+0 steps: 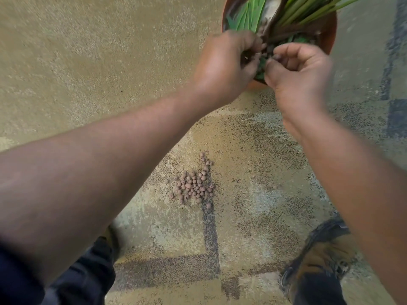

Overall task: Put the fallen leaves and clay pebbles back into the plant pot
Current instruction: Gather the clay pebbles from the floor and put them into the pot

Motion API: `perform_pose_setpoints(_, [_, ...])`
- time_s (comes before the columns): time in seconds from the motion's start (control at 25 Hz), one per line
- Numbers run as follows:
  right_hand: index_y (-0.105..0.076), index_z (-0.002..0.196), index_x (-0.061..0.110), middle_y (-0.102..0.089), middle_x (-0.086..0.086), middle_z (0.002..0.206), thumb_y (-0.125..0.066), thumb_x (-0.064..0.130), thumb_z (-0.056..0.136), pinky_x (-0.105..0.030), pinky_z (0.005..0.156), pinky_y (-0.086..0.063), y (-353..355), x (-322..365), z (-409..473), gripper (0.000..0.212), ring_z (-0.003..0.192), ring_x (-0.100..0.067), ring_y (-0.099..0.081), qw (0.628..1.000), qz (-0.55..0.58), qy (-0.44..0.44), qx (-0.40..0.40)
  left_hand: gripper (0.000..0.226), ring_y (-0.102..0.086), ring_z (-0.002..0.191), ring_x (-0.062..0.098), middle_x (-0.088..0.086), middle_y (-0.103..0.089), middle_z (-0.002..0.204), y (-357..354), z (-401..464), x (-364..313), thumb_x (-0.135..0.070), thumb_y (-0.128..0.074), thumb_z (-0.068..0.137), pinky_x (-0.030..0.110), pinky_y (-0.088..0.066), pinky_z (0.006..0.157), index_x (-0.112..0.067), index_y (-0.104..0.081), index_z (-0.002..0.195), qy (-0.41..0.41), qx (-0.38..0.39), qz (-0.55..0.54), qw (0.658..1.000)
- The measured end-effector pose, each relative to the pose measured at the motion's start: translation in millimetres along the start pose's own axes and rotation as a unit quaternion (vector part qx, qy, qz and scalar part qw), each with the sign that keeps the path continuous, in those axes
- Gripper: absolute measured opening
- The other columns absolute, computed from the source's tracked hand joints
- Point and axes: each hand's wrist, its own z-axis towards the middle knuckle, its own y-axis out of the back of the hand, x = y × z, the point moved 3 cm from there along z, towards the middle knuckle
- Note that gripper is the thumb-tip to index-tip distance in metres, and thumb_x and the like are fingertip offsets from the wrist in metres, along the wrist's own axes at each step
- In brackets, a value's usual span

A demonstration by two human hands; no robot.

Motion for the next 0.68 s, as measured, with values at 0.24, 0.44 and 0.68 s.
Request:
perform_pose_setpoints(0.24, [-0.072,0.099,0.034,-0.076,0.007,0.087,-0.081,0.019,0.082,-0.043,0.079,-0.066,-4.1,-8.1,0.3,0.025,0.085,-0.014,-0.076,0.999,-0.038,0.025,-0.023,0.025,-0.069,0.088,0.017,0.003,-0.072,0.101,-5.4,-7.5,9.7,-0.016,-0.075,0.082,0.035,-0.059,0.078,-0.011,-0.074,0.106,-0.026,-0.018,0.004,0.999])
perform_pose_setpoints(0.44, [-0.069,0.096,0.032,-0.073,0.002,0.094,-0.08,0.022,0.084,-0.034,0.076,-0.064,-2.7,-13.1,-1.5,0.019,0.071,-0.001,-0.065,0.996,-0.062,0.048,-0.038,0.019,-0.068,0.087,0.021,0.004,-0.069,0.097,-8.8,-12.1,12.6,-0.016,-0.073,0.081,0.042,-0.059,0.076,-0.008,-0.072,0.098,-0.04,-0.027,-0.017,0.999])
perform_pose_setpoints(0.68, [-0.066,0.097,0.021,-0.063,0.001,0.101,-0.068,0.004,0.089,-0.019,0.073,-0.056,-3.3,0.3,-40.5,0.019,0.076,-0.006,-0.062,0.983,-0.104,0.154,-0.004,0.021,-0.061,0.095,0.027,0.014,-0.061,0.108,-1.5,-36.2,-0.1,0.003,-0.063,0.083,0.041,-0.056,0.074,-0.001,-0.066,0.103,-0.093,-0.039,-0.001,0.995])
